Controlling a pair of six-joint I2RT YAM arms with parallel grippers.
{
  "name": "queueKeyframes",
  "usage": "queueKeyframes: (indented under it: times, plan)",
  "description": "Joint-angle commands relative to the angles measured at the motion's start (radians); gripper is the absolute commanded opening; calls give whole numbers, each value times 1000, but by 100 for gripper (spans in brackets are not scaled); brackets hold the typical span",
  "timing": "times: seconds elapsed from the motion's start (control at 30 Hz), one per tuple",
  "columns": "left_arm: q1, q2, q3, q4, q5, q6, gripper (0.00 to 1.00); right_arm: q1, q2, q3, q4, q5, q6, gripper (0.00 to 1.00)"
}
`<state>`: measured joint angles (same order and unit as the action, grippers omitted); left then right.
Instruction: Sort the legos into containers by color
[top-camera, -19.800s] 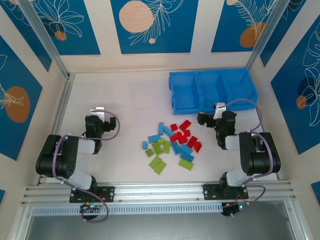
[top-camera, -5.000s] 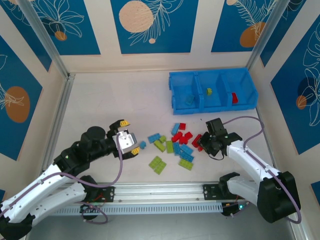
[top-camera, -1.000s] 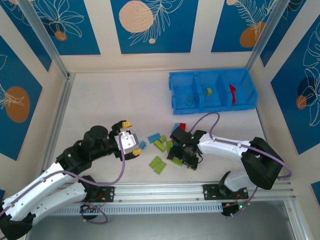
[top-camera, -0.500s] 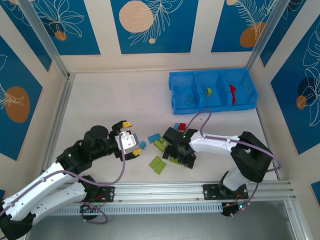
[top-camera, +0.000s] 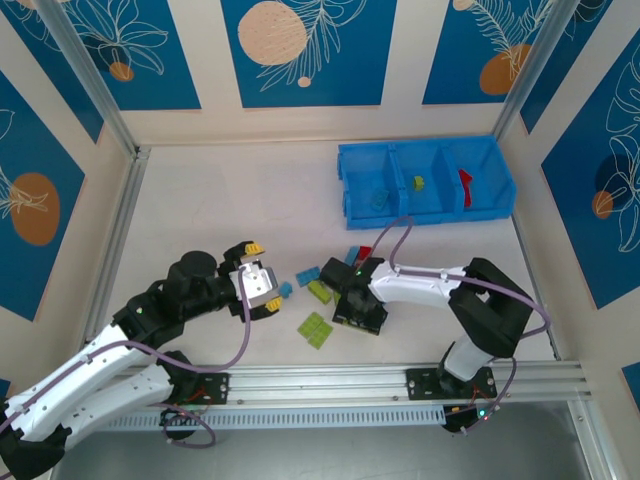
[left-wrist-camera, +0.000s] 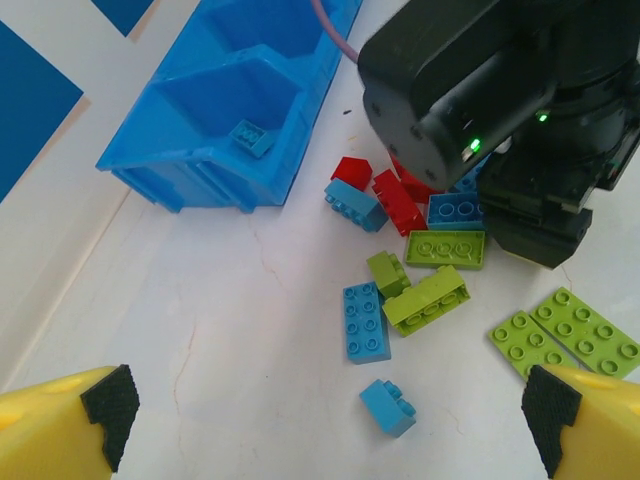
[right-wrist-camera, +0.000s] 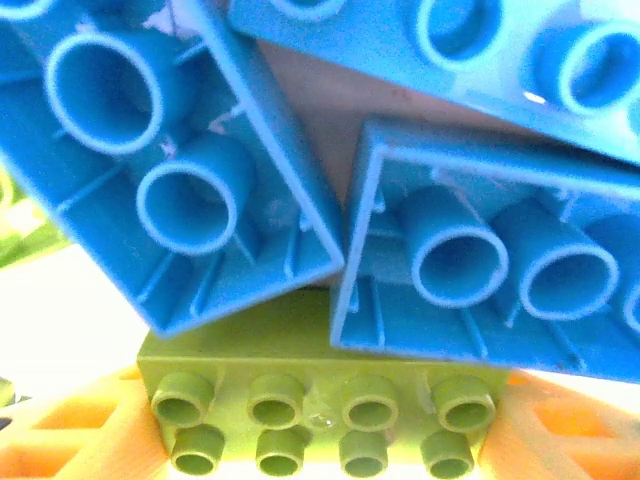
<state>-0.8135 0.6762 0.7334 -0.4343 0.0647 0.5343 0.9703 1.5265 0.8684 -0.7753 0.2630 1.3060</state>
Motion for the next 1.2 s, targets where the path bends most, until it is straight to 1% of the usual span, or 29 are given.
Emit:
queueKeyframes:
  times: [0.0, 0.07, 0.13, 0.23, 0.3, 0.37, 0.4, 0.5, 0.6, 0.7, 0.77, 0.83, 0.87, 0.97, 1.07, 1.17]
  plan:
    - [12, -7, -2, 3, 34, 14, 100, -2, -172, 17, -93, 147, 23, 55]
    - [10, -6, -3, 7, 36, 14, 100, -54, -266, 47, -113, 206, -31, 54]
    - [12, -3, -3, 9, 39, 15, 100, -159, -334, 80, -89, 232, -137, 53]
    - [11, 3, -4, 9, 37, 13, 100, -417, -363, 140, 33, 143, -340, 52]
    - [11, 3, -6, 8, 32, 14, 100, -606, -299, 203, 104, 68, -442, 51]
    - [11, 2, -8, 7, 23, 14, 100, -756, -182, 308, 133, -33, -501, 51]
    - [11, 0, -9, 5, 19, 15, 100, -814, -105, 366, 137, -63, -521, 51]
    - [10, -4, -12, 6, 4, 18, 100, -921, 104, 533, 133, -104, -532, 50]
    - [10, -7, -18, 8, -9, 18, 100, -987, 272, 669, 143, -147, -508, 50]
    - [11, -3, -25, 13, -16, 22, 100, -993, 436, 857, 61, -154, -519, 53]
    - [11, 2, -26, 13, -20, 24, 100, -992, 513, 950, -4, -135, -499, 60]
    - [10, 5, -28, 16, -18, 23, 100, -992, 548, 1002, -47, -117, -467, 70]
    - [10, 6, -30, 19, -16, 22, 100, -992, 551, 1019, -62, -111, -455, 75]
    - [11, 16, -29, 25, -11, 9, 100, -991, 502, 1023, -72, -108, -447, 81]
    - [11, 34, -16, 32, -5, -28, 100, -992, 400, 986, -68, -117, -453, 82]
    - [13, 86, 34, 10, -11, -117, 100, -988, 247, 886, -57, -160, -463, 82]
